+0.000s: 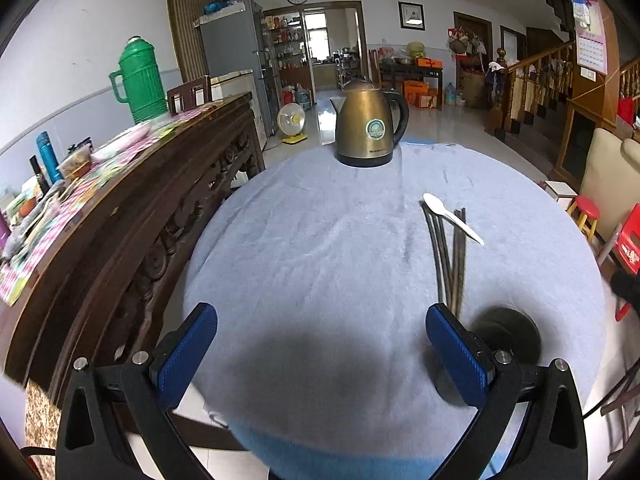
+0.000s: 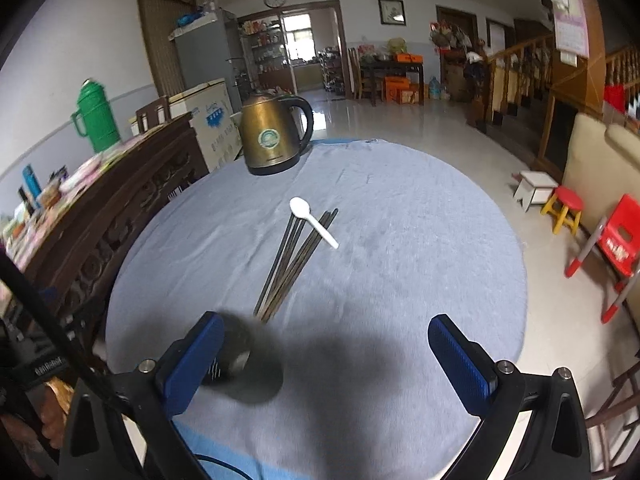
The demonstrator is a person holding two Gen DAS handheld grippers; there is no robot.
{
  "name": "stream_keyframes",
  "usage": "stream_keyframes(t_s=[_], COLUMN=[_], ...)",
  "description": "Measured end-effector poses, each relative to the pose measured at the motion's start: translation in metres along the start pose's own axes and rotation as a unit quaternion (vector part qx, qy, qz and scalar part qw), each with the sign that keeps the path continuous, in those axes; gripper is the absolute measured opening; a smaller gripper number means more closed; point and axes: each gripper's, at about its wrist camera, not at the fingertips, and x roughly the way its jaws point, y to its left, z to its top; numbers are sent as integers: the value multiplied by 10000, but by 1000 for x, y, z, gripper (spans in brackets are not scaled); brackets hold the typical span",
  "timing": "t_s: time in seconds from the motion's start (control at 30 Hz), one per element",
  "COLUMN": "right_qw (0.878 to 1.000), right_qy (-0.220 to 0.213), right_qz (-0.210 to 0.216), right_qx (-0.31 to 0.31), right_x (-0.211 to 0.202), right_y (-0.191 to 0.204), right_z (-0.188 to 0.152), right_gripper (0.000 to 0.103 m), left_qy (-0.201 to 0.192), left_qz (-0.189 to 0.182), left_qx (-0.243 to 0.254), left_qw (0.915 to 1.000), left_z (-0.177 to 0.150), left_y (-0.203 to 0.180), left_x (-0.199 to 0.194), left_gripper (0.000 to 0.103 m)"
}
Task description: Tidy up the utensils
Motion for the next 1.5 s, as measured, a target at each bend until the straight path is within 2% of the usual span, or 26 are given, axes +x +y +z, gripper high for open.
stream_keyframes(t_s=[0.13, 0.33, 0.5, 0.6, 0.7, 0.8, 0.87, 0.9, 0.93, 1.0, 1.03, 1.13, 1.23, 1.4, 1.47, 1.5], right_qw=[9996, 9936, 9831, 9751, 9713, 9667, 9641, 9641, 9628, 9673, 9651, 9717, 9726, 9631, 9562, 9489], right_qy=[246, 989, 1640, 1910, 2032, 2165, 2257, 2293, 2392, 2213, 2278, 2036, 1918, 1662, 1568, 1539], right_qz=[95, 492, 734, 1015, 1084, 1218, 1222, 1142, 1046, 972, 1081, 1081, 1310, 1976, 2236, 2457], right_qx=[99, -246, -352, -493, -598, -610, -678, -701, -700, -766, -709, -520, -69, 761, 1052, 1245], right_x=[41, 151, 240, 283, 315, 341, 356, 363, 370, 368, 368, 359, 349, 319, 308, 301], right_y=[-15, -15, -3, 12, 25, 33, 38, 40, 41, 40, 36, 15, -14, -64, -78, -87], right_z=[38, 96, 122, 131, 137, 140, 139, 137, 135, 136, 136, 136, 134, 131, 126, 122], right_gripper=[103, 100, 81, 81, 81, 81, 78, 66, 59, 35, 35, 35, 35, 35, 35, 35], left_qy=[214, 738, 1240, 1415, 1556, 1763, 1891, 1943, 2016, 2098, 2107, 2110, 2142, 2092, 2018, 2003], left_qz=[-141, -314, -724, -955, -1138, -1468, -1619, -1691, -1785, -2003, -2076, -2189, -2230, -2298, -2380, -2382], left_qx=[31, 45, -19, 81, 213, 284, 317, 321, 313, 303, 315, 364, 404, 492, 613, 672], left_qw=[9997, 9968, 9896, 9853, 9810, 9729, 9680, 9657, 9626, 9565, 9547, 9520, 9501, 9492, 9481, 9480], left_z=[19, 38, 50, 58, 63, 67, 69, 70, 71, 74, 75, 83, 91, 104, 108, 109], left_y=[1, 5, 1, -9, -20, -32, -38, -40, -43, -50, -53, -65, -78, -102, -115, -120], left_x=[40, 110, 156, 180, 196, 214, 226, 230, 236, 245, 248, 259, 271, 275, 270, 269], left_gripper=[103, 103, 103, 103, 101, 87, 73, 70, 65, 60, 60, 60, 60, 60, 60, 60])
